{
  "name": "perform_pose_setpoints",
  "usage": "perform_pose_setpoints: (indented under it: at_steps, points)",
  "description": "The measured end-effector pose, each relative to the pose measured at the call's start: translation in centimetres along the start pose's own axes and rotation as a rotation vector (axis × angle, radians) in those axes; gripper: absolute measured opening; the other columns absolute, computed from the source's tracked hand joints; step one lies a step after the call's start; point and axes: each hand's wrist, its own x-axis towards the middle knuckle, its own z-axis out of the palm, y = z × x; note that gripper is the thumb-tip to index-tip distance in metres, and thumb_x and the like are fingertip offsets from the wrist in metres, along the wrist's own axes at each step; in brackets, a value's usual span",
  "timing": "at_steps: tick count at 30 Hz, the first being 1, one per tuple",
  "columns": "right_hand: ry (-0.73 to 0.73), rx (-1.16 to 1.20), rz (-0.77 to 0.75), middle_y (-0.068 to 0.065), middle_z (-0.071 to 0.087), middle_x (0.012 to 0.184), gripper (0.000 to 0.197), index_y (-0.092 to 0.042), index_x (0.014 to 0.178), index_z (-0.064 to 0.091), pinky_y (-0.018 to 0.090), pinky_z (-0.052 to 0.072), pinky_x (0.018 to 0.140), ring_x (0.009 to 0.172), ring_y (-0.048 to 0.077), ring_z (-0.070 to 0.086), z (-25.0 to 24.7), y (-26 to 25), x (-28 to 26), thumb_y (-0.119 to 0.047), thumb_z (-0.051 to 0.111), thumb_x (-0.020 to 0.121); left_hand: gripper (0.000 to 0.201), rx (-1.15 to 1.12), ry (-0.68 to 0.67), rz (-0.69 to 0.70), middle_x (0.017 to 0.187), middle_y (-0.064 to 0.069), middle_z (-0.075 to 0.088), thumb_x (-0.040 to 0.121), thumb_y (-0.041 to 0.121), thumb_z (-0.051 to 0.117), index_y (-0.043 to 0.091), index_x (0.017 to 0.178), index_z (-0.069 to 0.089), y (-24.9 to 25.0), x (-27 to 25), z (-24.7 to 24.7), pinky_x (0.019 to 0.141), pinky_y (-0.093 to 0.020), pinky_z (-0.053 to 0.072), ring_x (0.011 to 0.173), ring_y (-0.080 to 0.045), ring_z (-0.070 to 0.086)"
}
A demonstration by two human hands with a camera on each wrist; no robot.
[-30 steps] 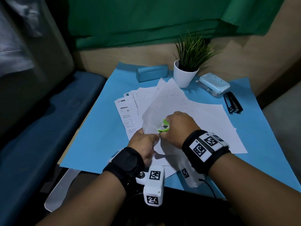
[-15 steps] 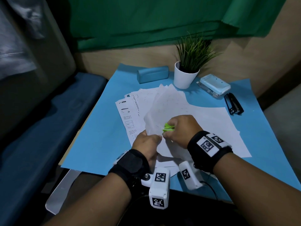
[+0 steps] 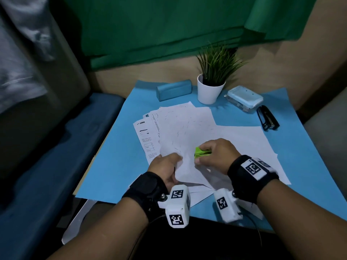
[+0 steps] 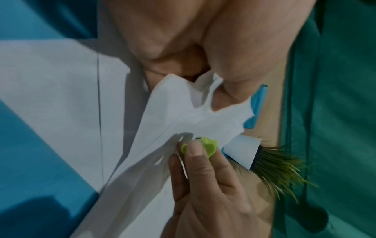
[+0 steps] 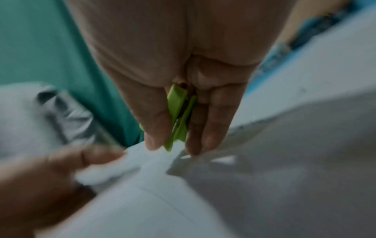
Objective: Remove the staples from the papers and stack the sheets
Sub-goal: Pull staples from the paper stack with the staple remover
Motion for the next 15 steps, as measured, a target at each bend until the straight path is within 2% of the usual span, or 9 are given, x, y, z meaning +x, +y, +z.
perform_pose_setpoints:
  at_steps: [2,3,5,7,9,11,15]
  points:
    - [-0.021,-0.188,-0.049,-0.006,0.067,0.101,0.043,-0.021,0.108,0.073,0.021,0.044,0.082,0.094,0.013,0.061,-0.2,-1.1,-0.3,-0.032,0.084,0.068,0.015,0.038,0.022,0.015,0.064,-0.015,0.058,0.09,0.019,0.063,0.005,0.096,0.062,0.6,0.1,0.0,0.053,-0.034,0.051,0.048,-0.027,0.054]
    - [-0.033,-0.235,-0.067,-0.005,0.067,0.104,0.042,-0.019,0.108,0.072,0.022,0.045,0.083,0.096,0.014,0.06,-0.2,-1.5,-0.4,-0.032,0.083,0.069,0.017,0.045,0.045,0.023,0.064,-0.014,0.054,0.089,0.023,0.064,0.006,0.093,0.061,0.9,0.4,-0.1,0.053,-0.032,0.047,0.047,-0.025,0.049]
    - [-0.039,-0.36,-0.113,0.0,0.068,0.106,0.039,-0.015,0.106,0.071,0.029,0.049,0.088,0.1,0.019,0.061,-0.2,-2.3,-0.5,-0.034,0.079,0.073,0.016,0.053,0.067,0.048,0.071,-0.015,0.054,0.089,0.019,0.063,0.005,0.094,0.061,1.4,1.1,-0.5,0.052,-0.031,0.043,0.045,-0.024,0.045]
    - [-0.003,-0.443,-0.159,0.0,0.067,0.105,0.038,-0.017,0.105,0.07,0.032,0.049,0.088,0.102,0.022,0.06,0.2,-3.0,-0.3,-0.039,0.075,0.075,0.012,0.107,0.073,0.079,0.075,-0.017,0.055,0.092,0.015,0.061,0.004,0.098,0.062,1.6,1.5,-0.8,0.047,-0.026,0.042,0.038,-0.021,0.042]
    - [0.057,-0.448,-0.176,-0.002,0.065,0.104,0.039,-0.02,0.104,0.069,0.032,0.049,0.086,0.101,0.022,0.059,0.6,-3.4,-0.1,-0.043,0.074,0.074,0.009,0.134,0.068,0.111,0.075,-0.017,0.056,0.093,0.012,0.062,0.005,0.098,0.063,1.4,1.8,-0.9,0.044,-0.024,0.042,0.036,-0.02,0.041]
    - [0.107,-0.415,-0.189,-0.003,0.064,0.097,0.035,-0.02,0.096,0.069,0.03,0.047,0.081,0.096,0.021,0.059,1.0,-3.7,0.2,-0.044,0.073,0.071,0.009,0.127,0.063,0.14,0.073,-0.017,0.058,0.092,0.01,0.064,0.003,0.097,0.065,0.9,1.9,-0.9,0.045,-0.024,0.041,0.037,-0.02,0.042]
    - [0.118,-0.439,-0.226,-0.002,0.06,0.085,0.031,-0.017,0.085,0.067,0.029,0.043,0.073,0.084,0.021,0.054,1.3,-4.2,0.3,-0.044,0.072,0.071,0.01,0.084,0.053,0.181,0.069,-0.016,0.06,0.093,0.005,0.062,0.001,0.101,0.068,0.3,1.5,-0.6,0.038,-0.018,0.039,0.031,-0.016,0.044]
